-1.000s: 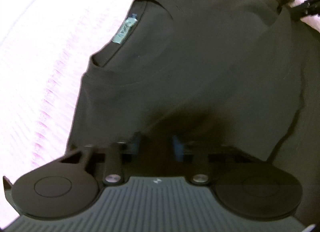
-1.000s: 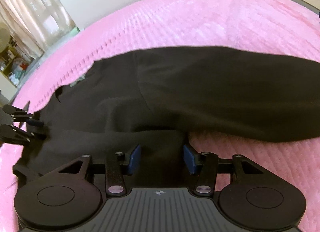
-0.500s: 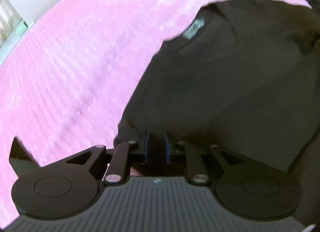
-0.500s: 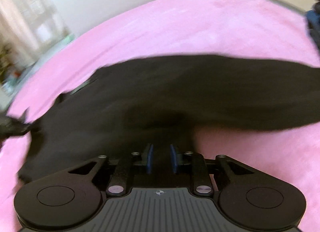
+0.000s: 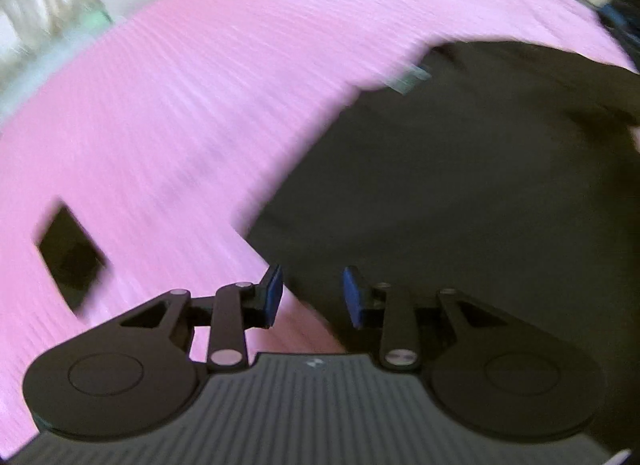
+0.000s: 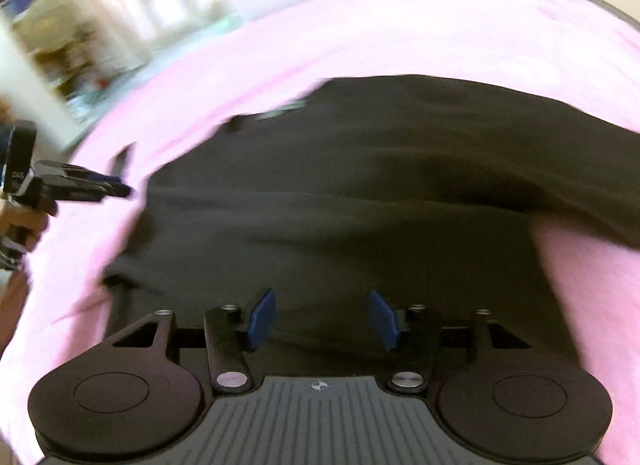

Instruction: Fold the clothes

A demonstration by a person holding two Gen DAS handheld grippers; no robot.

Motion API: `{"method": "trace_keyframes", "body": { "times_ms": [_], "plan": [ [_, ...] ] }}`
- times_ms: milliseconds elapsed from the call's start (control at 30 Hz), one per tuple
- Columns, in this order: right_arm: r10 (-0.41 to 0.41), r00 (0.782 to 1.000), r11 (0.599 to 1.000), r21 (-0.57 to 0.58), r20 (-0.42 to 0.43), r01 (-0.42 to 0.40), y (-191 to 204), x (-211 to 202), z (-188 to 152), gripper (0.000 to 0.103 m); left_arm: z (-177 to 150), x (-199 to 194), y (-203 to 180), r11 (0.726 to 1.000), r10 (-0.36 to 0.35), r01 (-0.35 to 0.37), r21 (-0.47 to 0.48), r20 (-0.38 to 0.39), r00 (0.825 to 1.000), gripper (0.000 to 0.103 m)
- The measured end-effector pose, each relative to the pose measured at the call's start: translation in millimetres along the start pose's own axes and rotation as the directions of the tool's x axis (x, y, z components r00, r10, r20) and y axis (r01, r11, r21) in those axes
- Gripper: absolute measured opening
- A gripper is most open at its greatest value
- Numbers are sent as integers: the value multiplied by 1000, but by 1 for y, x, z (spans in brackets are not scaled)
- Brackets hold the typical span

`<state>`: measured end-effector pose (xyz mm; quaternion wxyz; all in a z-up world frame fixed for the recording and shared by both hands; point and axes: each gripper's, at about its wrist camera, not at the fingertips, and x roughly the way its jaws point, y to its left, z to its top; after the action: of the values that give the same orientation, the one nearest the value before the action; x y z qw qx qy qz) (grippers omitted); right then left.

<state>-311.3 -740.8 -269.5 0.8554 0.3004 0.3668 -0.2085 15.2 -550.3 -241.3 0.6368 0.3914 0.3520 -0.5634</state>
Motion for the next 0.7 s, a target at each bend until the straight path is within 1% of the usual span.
{"method": "trace_keyframes", "body": {
  "times_ms": [33,67,133,167,200,267,333,400,467,500,533,567,633,667,700],
  "plan": [
    [13,1000,1000,-3,-13,-13,4,10,-1,56,-17,-1,-16,998,-43,44,34,-40,998,30],
    [12,999,1000,12,-36,-12,2,19,-3,56,-32,-1,-29,995,-59,64,73,-75,995,29],
    [-7,996,998,63,-91,13,-7,33,-11,56,-63,3,-52,986,-55,76,150,-142,988,28],
    [-17,994,995,92,-111,28,-14,33,-15,56,-72,2,-57,982,-45,70,176,-142,989,28],
    [-19,992,993,115,-126,33,-20,30,-19,56,-75,0,-58,984,-39,63,165,-147,988,28],
    [-48,989,989,132,-142,67,-28,18,-22,56,-79,-4,-59,988,-27,50,144,-157,987,28],
    [-62,993,984,163,-96,77,-38,1,-20,56,-76,-16,-58,993,-9,23,112,-122,992,28],
    [-79,996,972,221,-37,86,-54,-9,-15,56,-73,-24,-61,996,-4,12,91,-89,996,28],
    [-106,992,947,298,-65,120,-75,-2,-12,56,-71,-19,-68,996,-21,31,80,-114,993,29],
    [-118,989,931,335,-87,141,-86,3,-10,56,-70,-16,-73,996,-16,28,90,-130,991,29],
    [-112,990,920,367,-82,135,-95,4,-8,56,-70,-13,-78,995,-10,25,99,-145,989,29],
    [-114,992,926,356,-56,127,-96,2,-1,56,-67,-14,-83,994,-4,19,105,-143,990,29],
    [-121,993,952,283,6,115,-93,-5,17,56,-59,-21,-90,996,-1,13,89,-132,991,32],
    [-108,994,963,251,27,98,-94,-3,24,56,-56,-22,-92,997,-1,11,81,-131,991,33],
    [-92,995,966,244,32,81,-100,2,31,56,-54,-23,-95,997,0,10,74,-134,991,33]
  ]
}}
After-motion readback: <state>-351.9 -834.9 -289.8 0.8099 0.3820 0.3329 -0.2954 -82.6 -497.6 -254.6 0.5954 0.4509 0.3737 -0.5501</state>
